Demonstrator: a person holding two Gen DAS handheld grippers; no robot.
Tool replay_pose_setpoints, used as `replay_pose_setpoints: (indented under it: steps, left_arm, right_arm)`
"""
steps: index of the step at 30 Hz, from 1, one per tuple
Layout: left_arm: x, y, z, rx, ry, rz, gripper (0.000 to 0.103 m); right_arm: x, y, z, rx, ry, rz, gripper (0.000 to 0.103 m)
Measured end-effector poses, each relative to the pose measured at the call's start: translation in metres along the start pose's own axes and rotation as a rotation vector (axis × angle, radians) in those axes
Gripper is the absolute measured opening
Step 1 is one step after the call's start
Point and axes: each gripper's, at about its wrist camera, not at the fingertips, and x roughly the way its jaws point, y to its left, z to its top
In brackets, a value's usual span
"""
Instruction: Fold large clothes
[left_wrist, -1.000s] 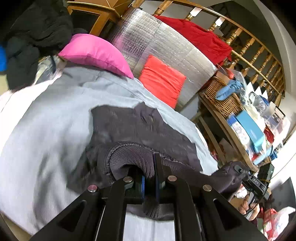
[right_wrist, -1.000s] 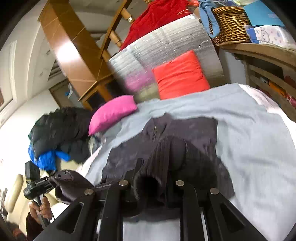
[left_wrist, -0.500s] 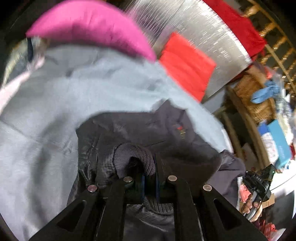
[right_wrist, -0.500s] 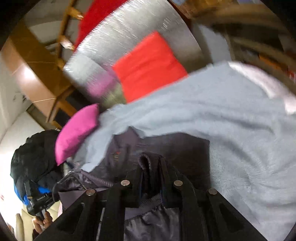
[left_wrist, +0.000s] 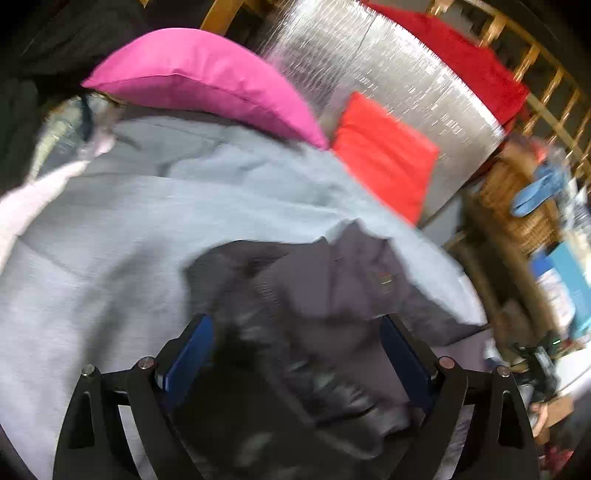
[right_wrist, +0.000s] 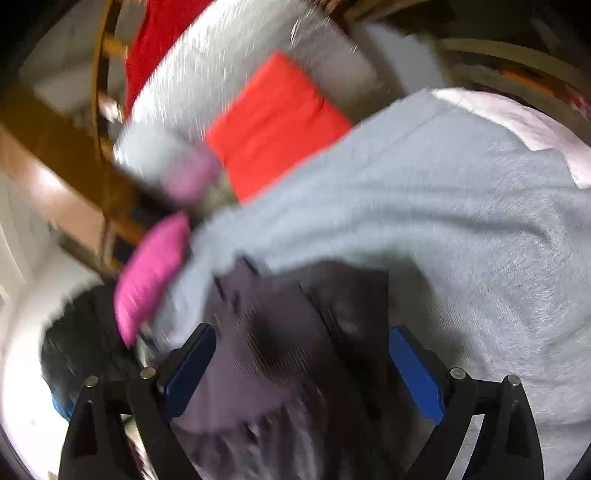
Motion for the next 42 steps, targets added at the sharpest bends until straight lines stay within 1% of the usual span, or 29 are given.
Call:
replay_pose_setpoints:
  steps: [1,3,5,6,8,10,11,13,15,16,18,20,22,24,25,26,27,28,31,32,33,34,35,36,37,38,40,41,42]
  left_arm:
    - [-0.001,0.004,0.000,-0.010,0.005,-0.001,0.092]
    - [0.003,0.023,-0.001,-0.068,0.031,0.011,0.092]
    - [0.015,0.039,-0.004,-0.119,0.104,0.054,0.092]
    - [0.023,0.046,-0.007,-0.140,0.151,0.078,0.092]
    - [0.031,0.049,-0.011,-0.139,0.185,0.093,0.091]
    - [0.030,0.043,-0.010,-0.107,0.172,0.089,0.089]
    - [0.027,0.037,-0.008,-0.081,0.154,0.075,0.085]
    - [0.022,0.025,-0.003,-0.045,0.119,0.052,0.084]
    - [0.020,0.015,-0.001,-0.014,0.094,0.027,0.085]
    - [0.022,0.011,-0.001,0.003,0.096,0.012,0.085]
    - [0.030,0.006,-0.003,0.034,0.116,0.012,0.087]
    - [0.044,0.004,-0.001,0.038,0.123,0.021,0.087]
    - [0.052,0.008,0.000,0.012,0.131,0.020,0.087]
    - [0.053,0.012,0.002,-0.009,0.109,-0.001,0.086]
    - [0.052,0.013,0.003,-0.013,0.099,-0.007,0.085]
    - [0.051,0.013,0.004,-0.013,0.091,-0.007,0.076]
    - [0.051,0.013,0.005,-0.007,0.087,0.013,0.065]
    - [0.050,0.014,0.005,-0.002,0.087,0.030,0.062]
    - [0.049,0.021,0.010,-0.021,0.074,0.055,0.065]
    - [0.050,0.024,0.011,-0.030,0.079,0.068,0.075]
    - [0.052,0.026,0.011,-0.034,0.091,0.078,0.089]
    - [0.055,0.028,0.010,-0.035,0.114,0.085,0.092]
    - [0.061,0.029,0.007,-0.028,0.147,0.082,0.092]
    - [0.066,0.029,0.005,-0.023,0.175,0.077,0.092]
    - [0.072,0.029,0.001,-0.018,0.207,0.073,0.092]
    - [0.076,0.027,-0.002,-0.013,0.226,0.067,0.092]
    - [0.075,0.023,-0.004,0.007,0.208,0.069,0.086]
    - [0.072,0.021,-0.005,0.019,0.197,0.069,0.076]
    - [0.070,0.019,-0.004,0.031,0.186,0.071,0.066]
  right_arm:
    - [0.004,0.006,-0.004,-0.039,0.017,-0.030,0.095]
    - [0.016,0.022,-0.014,-0.137,0.088,-0.118,0.088]
    - [0.025,0.038,-0.023,-0.226,0.156,-0.205,0.057]
    - [0.024,0.042,-0.028,-0.247,0.167,-0.234,0.054]
    - [0.016,0.057,-0.031,-0.281,0.172,-0.244,0.040]
    - [0.003,0.072,-0.034,-0.323,0.161,-0.185,0.039]
    - [-0.002,0.079,-0.034,-0.343,0.144,-0.154,0.039]
    - [0.002,0.080,-0.032,-0.329,0.133,-0.129,0.042]
    - [0.016,0.065,-0.031,-0.248,0.173,-0.107,0.058]
    - [0.023,0.055,-0.030,-0.196,0.184,-0.077,0.069]
    - [0.031,0.041,-0.028,-0.126,0.178,-0.030,0.072]
    - [0.041,0.035,-0.023,-0.087,0.164,0.010,0.072]
    - [0.049,0.030,-0.023,-0.066,0.172,0.016,0.071]
    - [0.047,0.033,-0.023,-0.062,0.155,-0.008,0.052]
    - [0.045,0.036,-0.021,-0.070,0.147,-0.015,0.034]
    - [0.041,0.040,-0.020,-0.084,0.122,-0.014,0.033]
    - [0.036,0.046,-0.018,-0.110,0.089,-0.015,0.032]
    - [0.030,0.049,-0.017,-0.137,0.068,-0.015,0.032]
    - [0.037,0.049,-0.017,-0.155,0.088,-0.044,0.032]
    - [0.045,0.045,-0.019,-0.143,0.111,-0.055,0.035]
    - [0.050,0.042,-0.019,-0.127,0.123,-0.054,0.036]
    - [0.054,0.036,-0.018,-0.094,0.130,-0.041,0.041]
    - [0.055,0.032,-0.016,-0.060,0.132,-0.017,0.063]
    - [0.055,0.028,-0.016,-0.033,0.134,0.014,0.074]
    - [0.058,0.026,-0.016,-0.017,0.132,0.032,0.078]
    - [0.062,0.027,-0.016,-0.033,0.133,0.011,0.078]
    - [0.070,0.034,-0.019,-0.093,0.133,-0.051,0.073]
    - [0.071,0.039,-0.021,-0.122,0.126,-0.086,0.065]
    - [0.070,0.044,-0.021,-0.152,0.117,-0.114,0.060]
